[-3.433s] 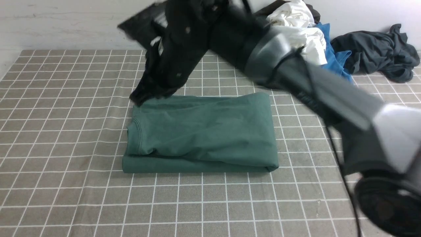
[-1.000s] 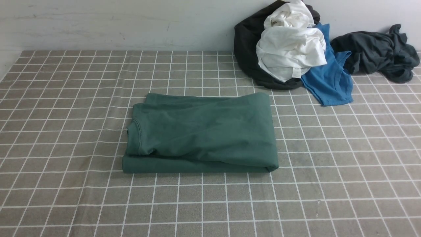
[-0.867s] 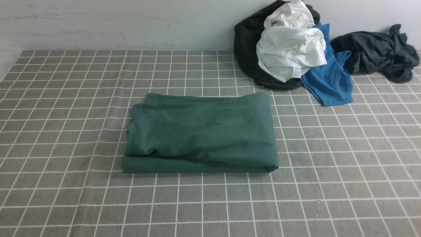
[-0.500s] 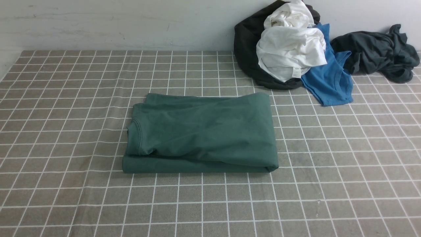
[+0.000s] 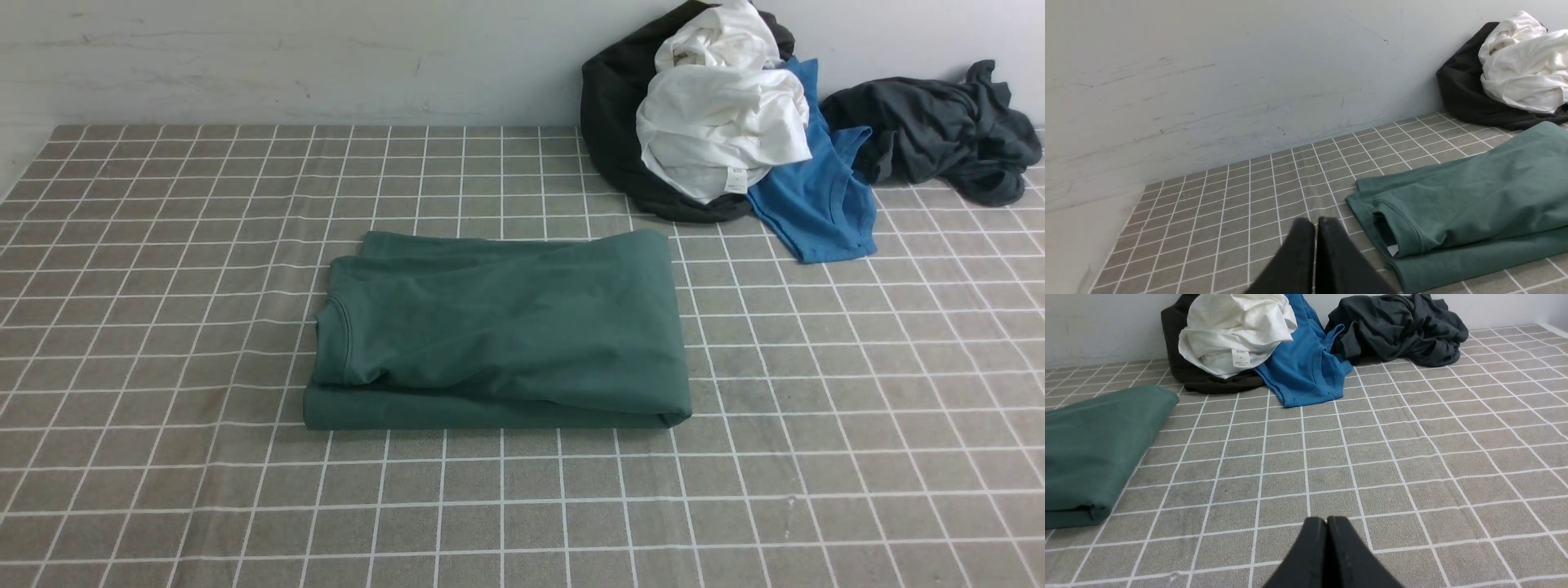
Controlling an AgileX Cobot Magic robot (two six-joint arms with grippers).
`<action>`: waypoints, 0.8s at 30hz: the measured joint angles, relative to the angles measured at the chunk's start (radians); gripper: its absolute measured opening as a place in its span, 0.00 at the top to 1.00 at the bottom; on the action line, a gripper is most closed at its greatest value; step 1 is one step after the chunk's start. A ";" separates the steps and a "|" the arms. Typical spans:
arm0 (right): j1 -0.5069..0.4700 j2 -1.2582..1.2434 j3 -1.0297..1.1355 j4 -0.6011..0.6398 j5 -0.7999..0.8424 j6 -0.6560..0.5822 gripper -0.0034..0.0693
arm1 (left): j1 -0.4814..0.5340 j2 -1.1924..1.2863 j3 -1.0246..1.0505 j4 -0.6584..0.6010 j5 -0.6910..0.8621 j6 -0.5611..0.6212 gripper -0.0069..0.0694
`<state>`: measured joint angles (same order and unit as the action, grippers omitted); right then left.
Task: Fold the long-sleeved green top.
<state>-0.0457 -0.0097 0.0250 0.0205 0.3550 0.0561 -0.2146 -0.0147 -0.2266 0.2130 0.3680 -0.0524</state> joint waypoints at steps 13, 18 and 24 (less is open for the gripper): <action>0.000 0.000 -0.001 0.003 0.001 -0.003 0.97 | 0.000 0.000 0.004 0.005 0.000 0.001 0.92; 0.000 0.000 -0.001 0.005 0.004 -0.003 0.97 | 0.019 -0.001 0.043 0.034 0.050 -0.030 0.92; 0.000 0.000 -0.001 0.007 0.004 -0.003 0.97 | 0.092 -0.001 0.197 -0.112 -0.033 -0.089 0.92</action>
<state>-0.0457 -0.0097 0.0243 0.0271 0.3587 0.0532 -0.1225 -0.0154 -0.0299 0.1010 0.3346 -0.1410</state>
